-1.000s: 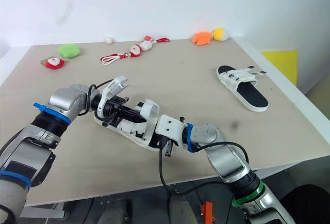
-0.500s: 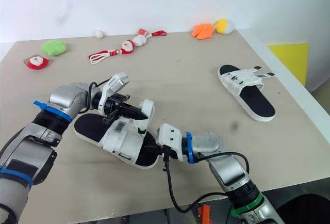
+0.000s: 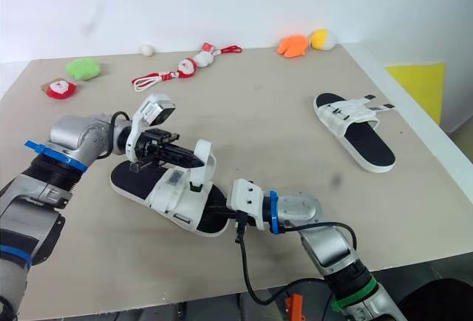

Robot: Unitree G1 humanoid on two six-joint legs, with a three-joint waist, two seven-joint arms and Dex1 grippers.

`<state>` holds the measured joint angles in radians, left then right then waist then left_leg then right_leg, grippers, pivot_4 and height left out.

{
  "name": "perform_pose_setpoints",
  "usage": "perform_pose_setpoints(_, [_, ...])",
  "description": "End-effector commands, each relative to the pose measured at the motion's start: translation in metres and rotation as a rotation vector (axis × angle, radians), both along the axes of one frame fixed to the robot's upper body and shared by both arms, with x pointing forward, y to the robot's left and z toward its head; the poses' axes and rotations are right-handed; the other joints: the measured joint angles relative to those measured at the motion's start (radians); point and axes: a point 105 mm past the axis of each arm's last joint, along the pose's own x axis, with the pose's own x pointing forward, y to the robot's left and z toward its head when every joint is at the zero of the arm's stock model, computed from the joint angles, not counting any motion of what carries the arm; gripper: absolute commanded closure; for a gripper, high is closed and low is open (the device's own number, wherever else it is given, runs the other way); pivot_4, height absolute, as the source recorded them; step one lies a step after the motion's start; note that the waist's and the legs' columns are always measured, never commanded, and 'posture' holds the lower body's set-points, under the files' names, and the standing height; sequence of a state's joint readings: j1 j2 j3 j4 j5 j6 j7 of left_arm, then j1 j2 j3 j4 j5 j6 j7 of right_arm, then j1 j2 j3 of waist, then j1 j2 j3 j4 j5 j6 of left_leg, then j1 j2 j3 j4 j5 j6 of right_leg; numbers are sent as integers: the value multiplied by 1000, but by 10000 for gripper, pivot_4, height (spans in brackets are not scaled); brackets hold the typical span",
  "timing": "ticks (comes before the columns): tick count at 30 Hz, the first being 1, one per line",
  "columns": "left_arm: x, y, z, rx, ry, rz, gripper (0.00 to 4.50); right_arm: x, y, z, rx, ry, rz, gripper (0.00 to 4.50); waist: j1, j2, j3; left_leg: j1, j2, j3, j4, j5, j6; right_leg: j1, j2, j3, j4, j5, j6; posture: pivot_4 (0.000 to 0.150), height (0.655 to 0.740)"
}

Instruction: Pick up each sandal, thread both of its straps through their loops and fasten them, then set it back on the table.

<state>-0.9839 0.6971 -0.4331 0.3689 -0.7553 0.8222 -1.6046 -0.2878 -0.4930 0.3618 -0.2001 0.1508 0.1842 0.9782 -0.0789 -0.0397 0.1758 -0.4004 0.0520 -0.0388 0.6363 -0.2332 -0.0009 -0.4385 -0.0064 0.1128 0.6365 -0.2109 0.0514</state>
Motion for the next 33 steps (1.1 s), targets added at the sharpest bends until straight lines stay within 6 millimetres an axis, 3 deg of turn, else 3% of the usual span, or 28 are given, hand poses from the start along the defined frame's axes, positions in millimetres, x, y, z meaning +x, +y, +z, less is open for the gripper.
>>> perform_pose_setpoints(1, [-10, 2, -12, 53, -29, -53, 44265, 1, -11, -33, -127, 66, -32, 45000, 0, 0, 0, 0, 0, 0, 0, 0, 0, 0, 0, 0, 1, 0, 0, 1500, 7400])
perform_pose_setpoints(6, [-19, 5, -31, 112, -25, -88, 44265, 2, -13, -39, -171, 46, -28, 45000, 1, 0, 0, 2, 0, -4, 0, 1, -2, 0, 2, -1, 6, -2, -3, 1500, 7400])
perform_pose_setpoints(14, [-21, 4, -35, 120, -19, -104, 44265, 3, -16, -44, -204, 31, -36, 45000, 1, 0, -1, 8, -1, -5, 0, 2, -4, 5, 3, -1, 9, -4, -7, 1500, 7400])
perform_pose_setpoints(33, [-26, 3, -11, 55, 4, -106, 44265, 5, -14, -44, -199, 26, -43, 45000, 1, 1, -1, 9, -1, -7, 1, 3, -5, 6, 4, -1, 11, -4, -7, 1500, 7400])
